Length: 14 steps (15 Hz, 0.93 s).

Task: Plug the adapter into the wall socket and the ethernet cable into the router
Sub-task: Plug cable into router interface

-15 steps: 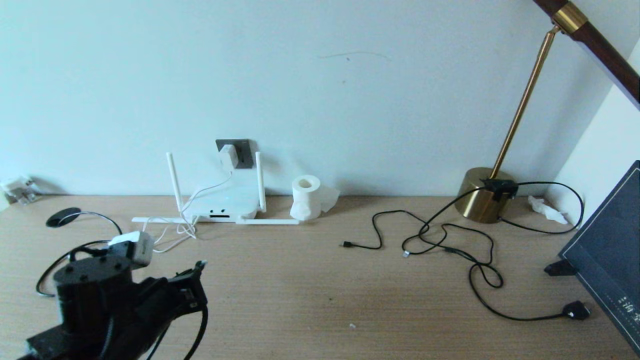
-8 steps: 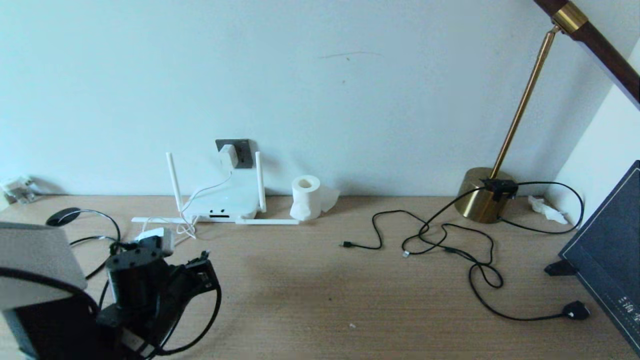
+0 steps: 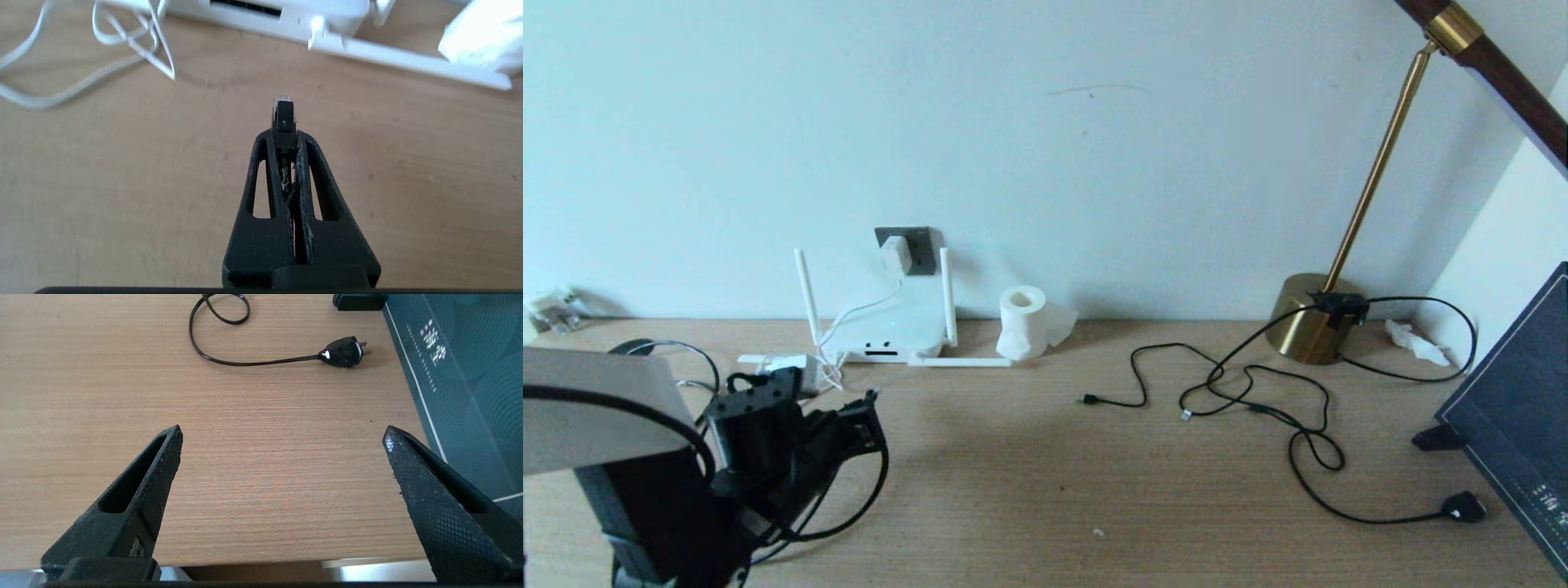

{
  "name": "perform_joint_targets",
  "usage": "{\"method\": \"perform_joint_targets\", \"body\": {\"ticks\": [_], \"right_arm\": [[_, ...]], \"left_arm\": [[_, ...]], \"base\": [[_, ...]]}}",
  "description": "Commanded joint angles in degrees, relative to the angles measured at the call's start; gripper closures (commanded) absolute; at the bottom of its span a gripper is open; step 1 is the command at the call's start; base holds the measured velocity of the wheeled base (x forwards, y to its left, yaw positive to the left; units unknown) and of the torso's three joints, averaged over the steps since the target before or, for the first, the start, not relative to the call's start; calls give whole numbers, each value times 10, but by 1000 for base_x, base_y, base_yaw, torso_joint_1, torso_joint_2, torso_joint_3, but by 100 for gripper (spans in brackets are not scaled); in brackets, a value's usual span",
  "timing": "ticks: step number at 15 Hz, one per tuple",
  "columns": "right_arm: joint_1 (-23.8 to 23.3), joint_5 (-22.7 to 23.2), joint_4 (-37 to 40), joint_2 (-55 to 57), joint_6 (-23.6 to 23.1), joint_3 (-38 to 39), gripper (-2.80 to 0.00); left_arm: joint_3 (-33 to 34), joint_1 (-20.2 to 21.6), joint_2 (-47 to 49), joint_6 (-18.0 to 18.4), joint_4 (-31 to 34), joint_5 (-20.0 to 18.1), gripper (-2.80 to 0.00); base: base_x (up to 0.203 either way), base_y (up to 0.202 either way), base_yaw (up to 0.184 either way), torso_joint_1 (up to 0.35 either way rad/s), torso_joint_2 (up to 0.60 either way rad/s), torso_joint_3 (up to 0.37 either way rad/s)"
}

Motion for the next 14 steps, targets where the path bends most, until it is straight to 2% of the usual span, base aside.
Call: {"method": "perform_joint_targets", "body": {"ticks": [1, 3, 8, 14], "right_arm": [[0, 0, 0, 3, 4, 0, -280], [0, 0, 0, 3, 4, 0, -280], [0, 0, 0, 3, 4, 0, -280], [0, 0, 0, 3, 4, 0, -280]], "left_arm": [[-13, 5, 9, 5, -5, -2, 0], [-24, 6, 17, 17, -5, -2, 0], [-38, 11, 23, 19, -5, -3, 0], [-33, 22, 22, 32, -5, -3, 0]], "base": [[0, 0, 0, 0, 0, 0], [0, 0, 0, 0, 0, 0], [0, 0, 0, 0, 0, 0], [0, 0, 0, 0, 0, 0]]}}
